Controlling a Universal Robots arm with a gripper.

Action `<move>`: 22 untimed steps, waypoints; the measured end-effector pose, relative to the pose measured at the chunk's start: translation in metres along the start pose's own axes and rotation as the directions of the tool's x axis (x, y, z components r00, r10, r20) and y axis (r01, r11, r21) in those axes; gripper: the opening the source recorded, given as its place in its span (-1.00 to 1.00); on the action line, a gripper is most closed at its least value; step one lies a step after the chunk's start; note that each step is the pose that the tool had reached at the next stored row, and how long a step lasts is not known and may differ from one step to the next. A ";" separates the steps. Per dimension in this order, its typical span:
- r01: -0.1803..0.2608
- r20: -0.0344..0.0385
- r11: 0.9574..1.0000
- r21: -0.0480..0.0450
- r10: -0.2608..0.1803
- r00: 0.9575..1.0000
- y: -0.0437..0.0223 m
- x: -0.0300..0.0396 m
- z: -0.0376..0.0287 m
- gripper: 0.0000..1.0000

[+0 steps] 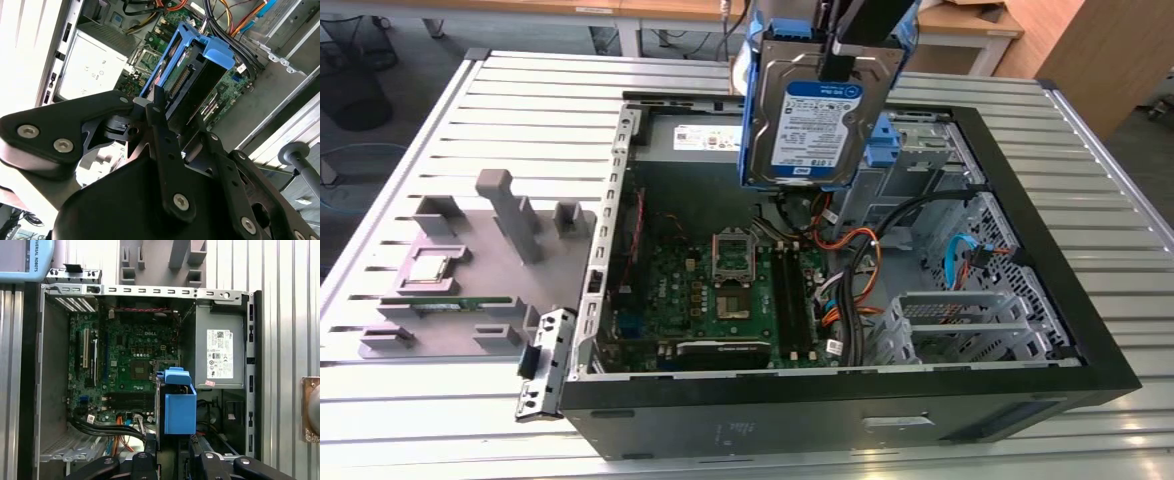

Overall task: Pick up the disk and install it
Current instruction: 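Pick up the disk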

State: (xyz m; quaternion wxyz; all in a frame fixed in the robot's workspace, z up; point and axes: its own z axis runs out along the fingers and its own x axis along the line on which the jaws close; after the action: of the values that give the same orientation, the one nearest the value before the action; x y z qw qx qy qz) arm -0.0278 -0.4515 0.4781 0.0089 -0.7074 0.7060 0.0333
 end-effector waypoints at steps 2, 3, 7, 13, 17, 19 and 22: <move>0.000 0.000 1.000 0.000 0.000 1.000 -0.0003 0.0012 0.0001 -0.30; 0.000 0.000 1.000 0.000 0.000 1.000 -0.0005 0.0018 0.0000 -0.30; 0.000 0.000 1.000 0.000 0.000 1.000 -0.0011 0.0040 0.0001 -0.30; 0.000 0.000 1.000 0.000 0.000 1.000 -0.0019 0.0069 0.0001 -0.30; 0.000 0.000 1.000 0.000 0.000 1.000 -0.0024 0.0088 0.0002 -0.30; 0.000 0.000 1.000 0.000 0.000 1.000 -0.0027 0.0097 0.0002 -0.30; 0.000 0.000 1.000 0.000 0.000 1.000 -0.0031 0.0107 0.0003 -0.30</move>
State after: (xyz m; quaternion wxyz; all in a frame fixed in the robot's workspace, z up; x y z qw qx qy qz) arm -0.0248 -0.4622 0.4771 0.0090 -0.7074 0.7060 0.0334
